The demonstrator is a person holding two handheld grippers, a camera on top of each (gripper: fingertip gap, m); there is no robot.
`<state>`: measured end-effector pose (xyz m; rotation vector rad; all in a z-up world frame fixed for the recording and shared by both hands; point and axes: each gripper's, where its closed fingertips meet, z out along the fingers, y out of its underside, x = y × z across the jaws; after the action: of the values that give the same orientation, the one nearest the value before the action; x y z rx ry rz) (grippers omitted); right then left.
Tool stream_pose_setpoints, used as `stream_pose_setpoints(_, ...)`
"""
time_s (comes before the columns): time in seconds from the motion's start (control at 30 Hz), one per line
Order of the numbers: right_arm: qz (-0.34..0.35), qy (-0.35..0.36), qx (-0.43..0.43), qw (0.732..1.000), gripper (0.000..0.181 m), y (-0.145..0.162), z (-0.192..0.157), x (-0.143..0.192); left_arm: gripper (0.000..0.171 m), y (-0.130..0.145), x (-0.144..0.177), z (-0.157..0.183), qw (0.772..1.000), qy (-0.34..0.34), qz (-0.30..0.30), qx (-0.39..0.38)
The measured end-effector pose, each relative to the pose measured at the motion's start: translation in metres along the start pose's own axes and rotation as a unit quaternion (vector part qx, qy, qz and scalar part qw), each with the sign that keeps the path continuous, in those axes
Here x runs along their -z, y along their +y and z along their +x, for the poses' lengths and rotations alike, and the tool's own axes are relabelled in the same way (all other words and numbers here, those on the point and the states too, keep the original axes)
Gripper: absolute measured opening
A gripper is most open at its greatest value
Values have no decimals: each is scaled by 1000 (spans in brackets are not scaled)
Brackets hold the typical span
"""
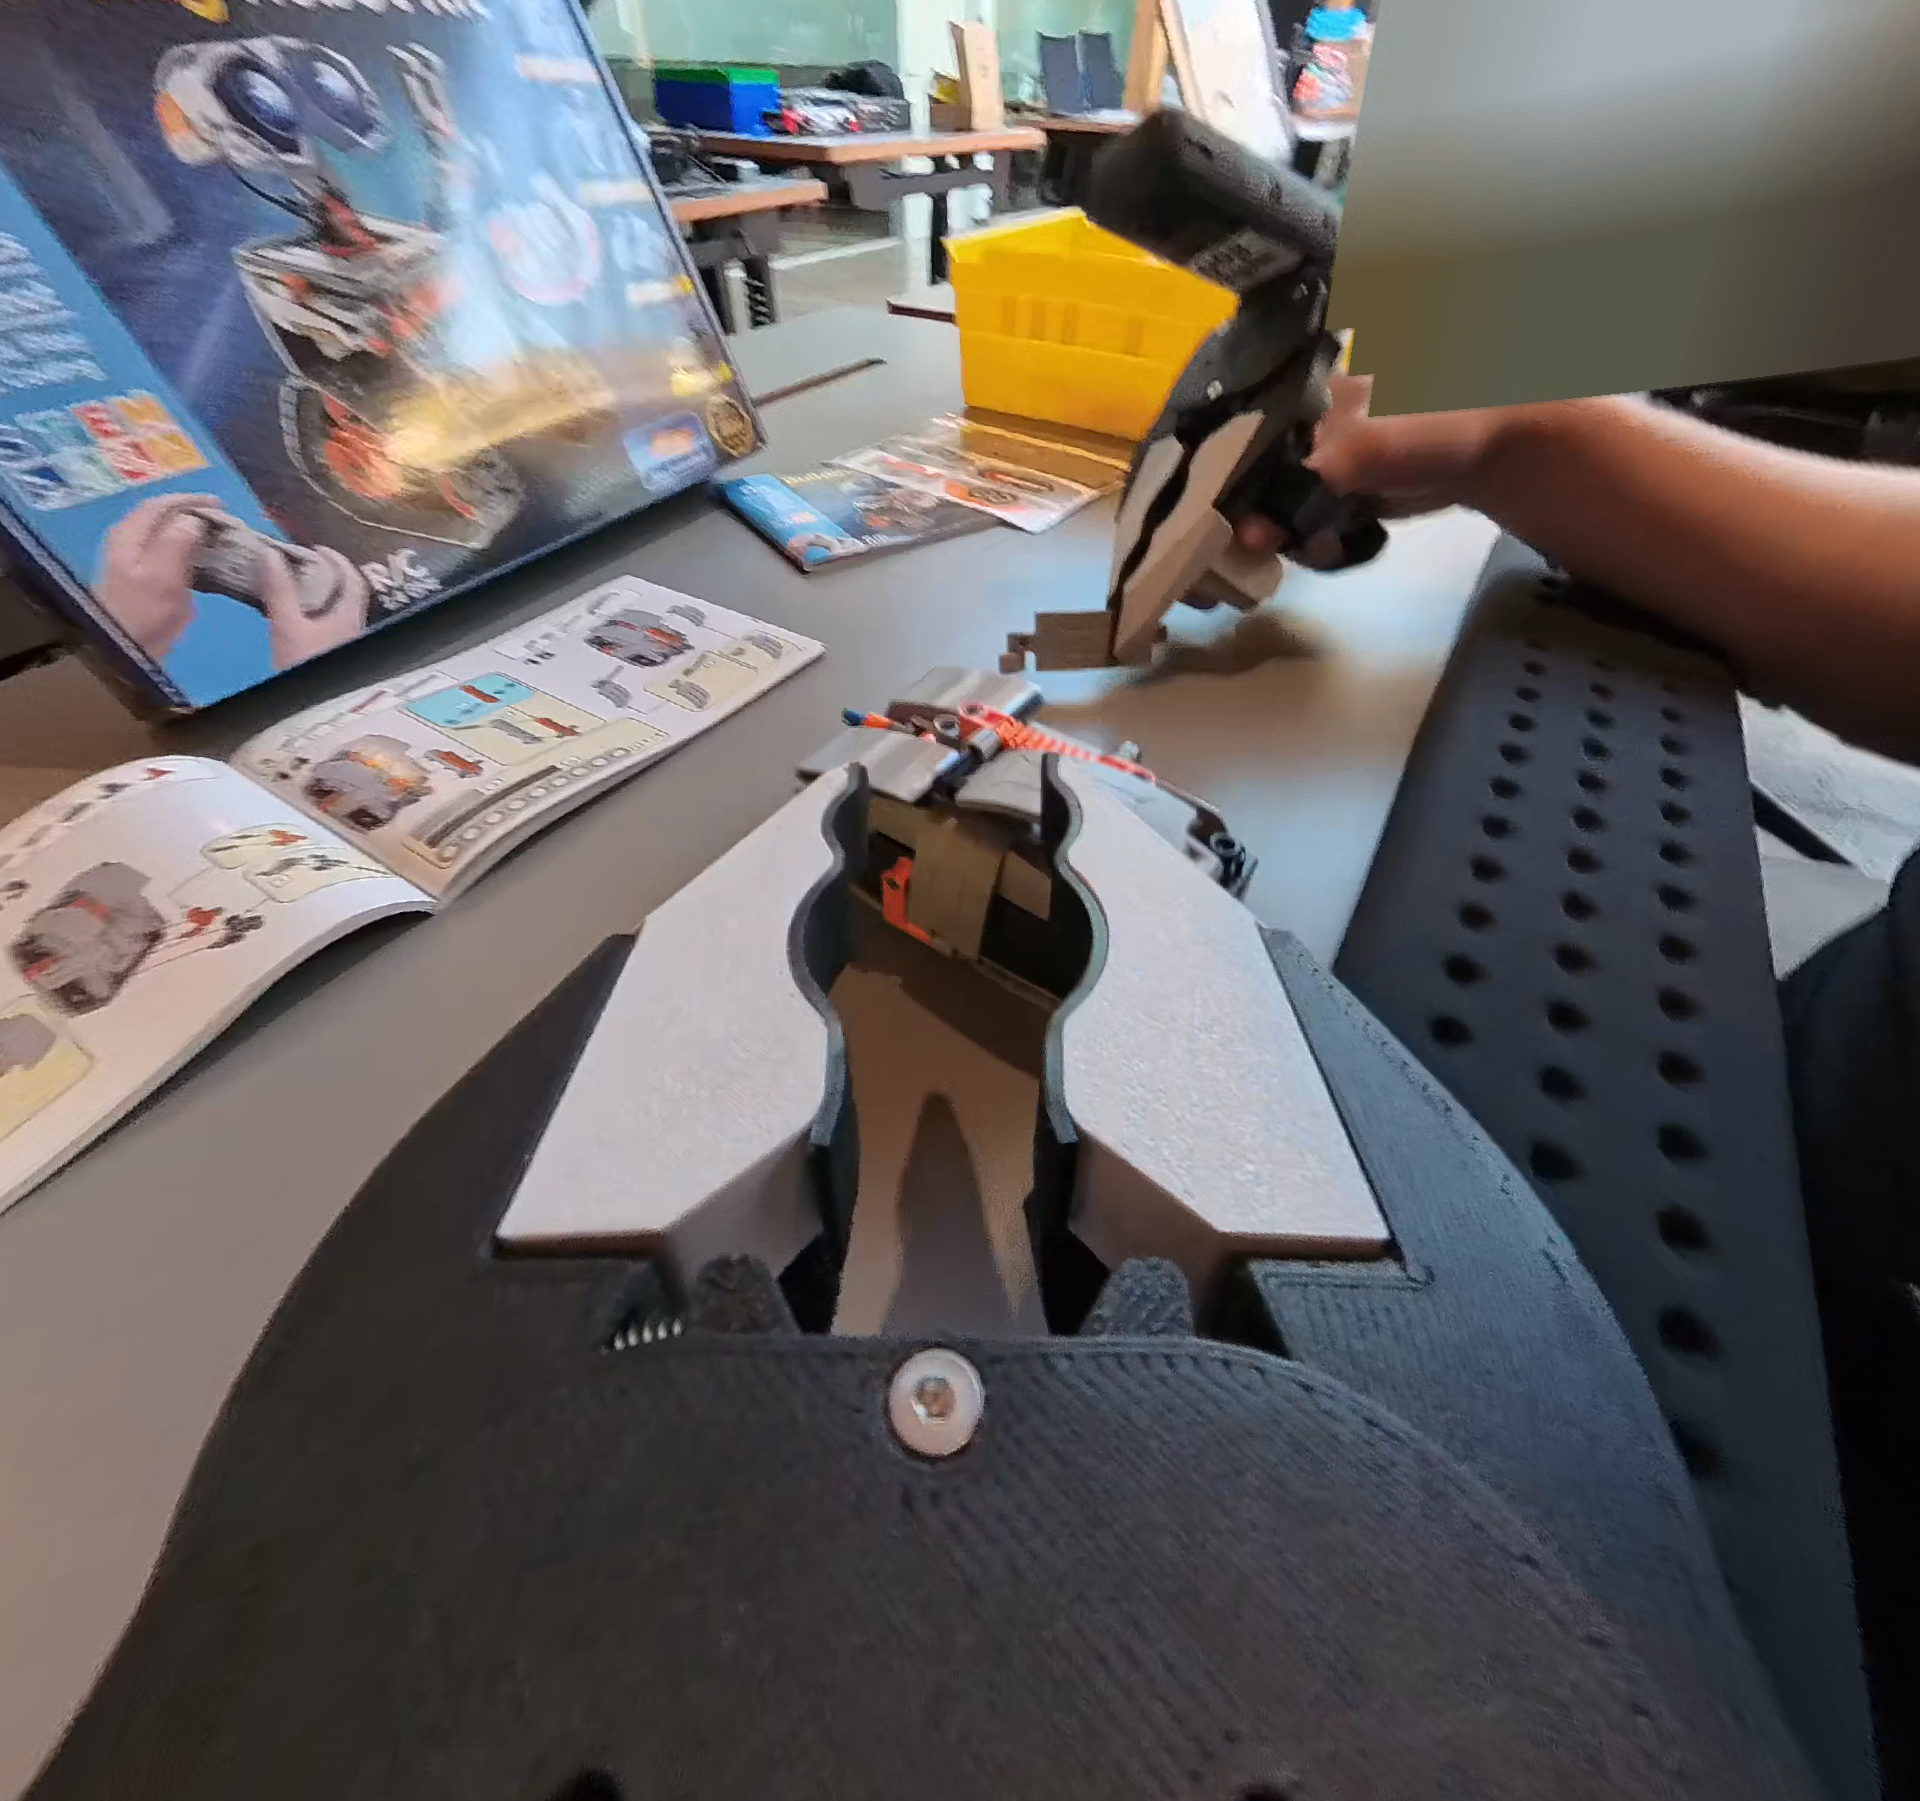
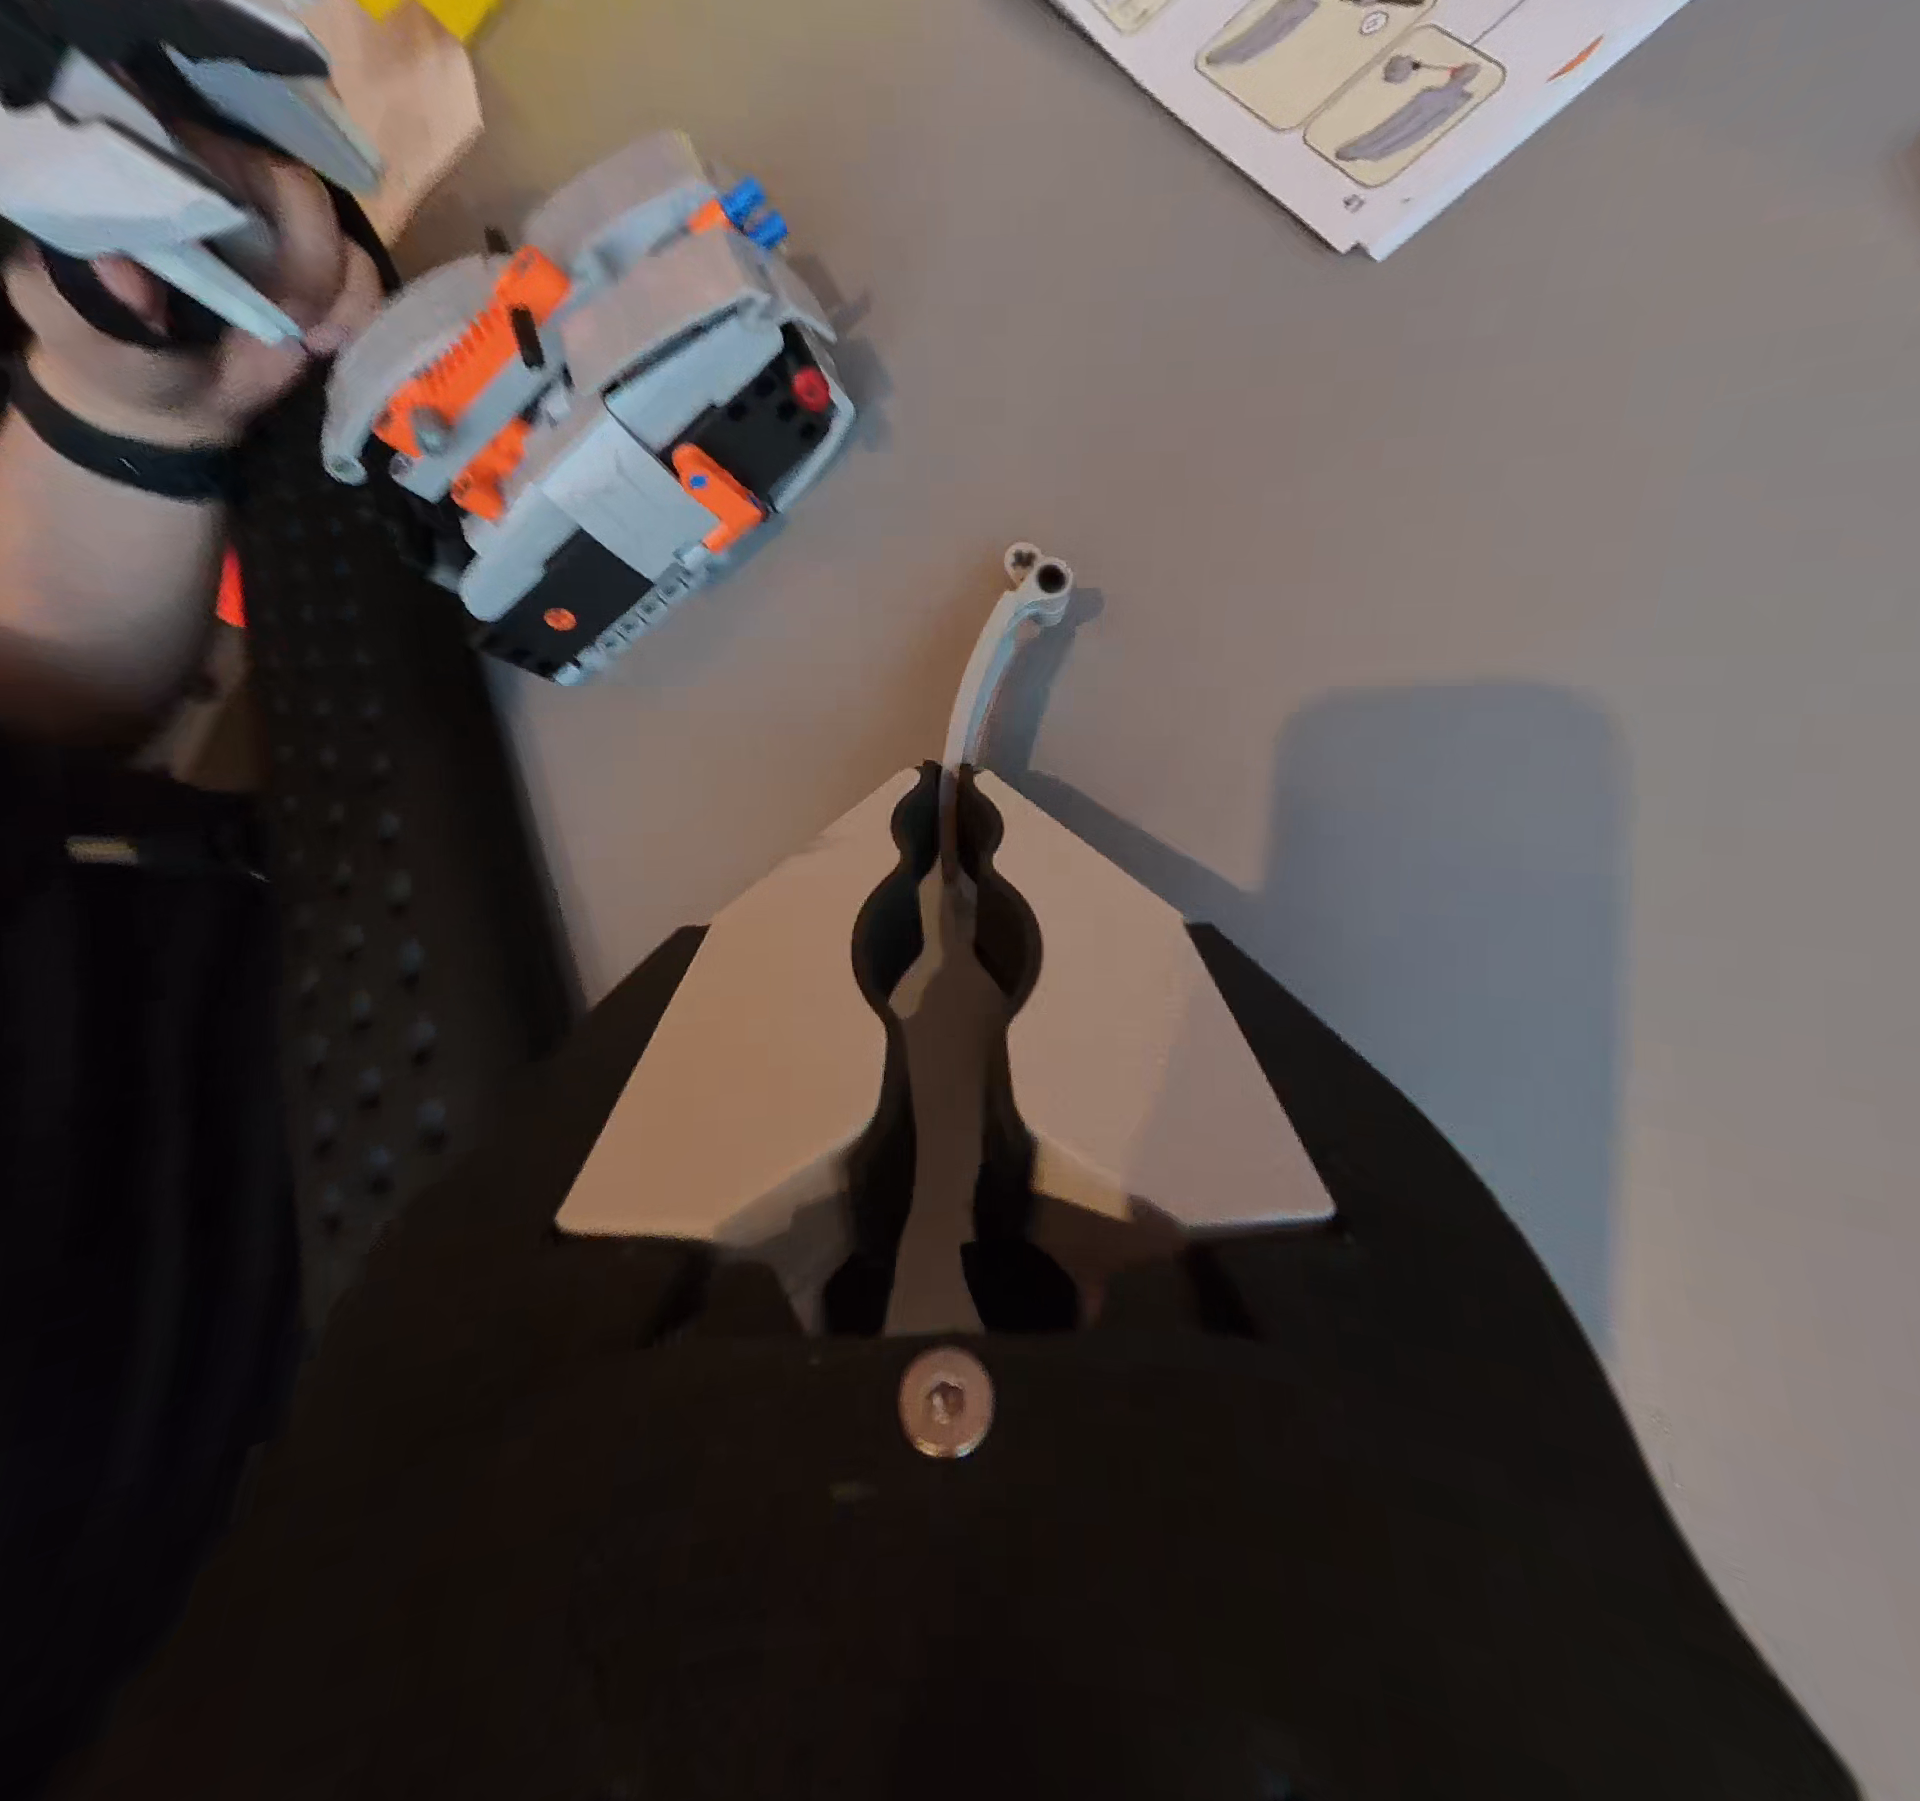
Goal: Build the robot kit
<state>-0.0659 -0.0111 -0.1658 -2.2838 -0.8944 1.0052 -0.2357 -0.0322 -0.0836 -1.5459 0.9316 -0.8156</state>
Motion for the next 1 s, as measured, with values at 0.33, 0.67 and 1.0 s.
stream_pose_setpoints(0.33,116,-140,-110,977,0,-35,-36,-1,70,22,-17,18,985,-109,-129,-35)
stream_pose_setpoints(0.67,152,-211,-147,954,0,-45,-72,-17,54,25,-21,20,982,-120,-141,-36)
stream_pose_setpoints(1.0,245,-232,-198,920,0,-56,-102,-10,22,-17,-7,60,992,-89,-76,40)
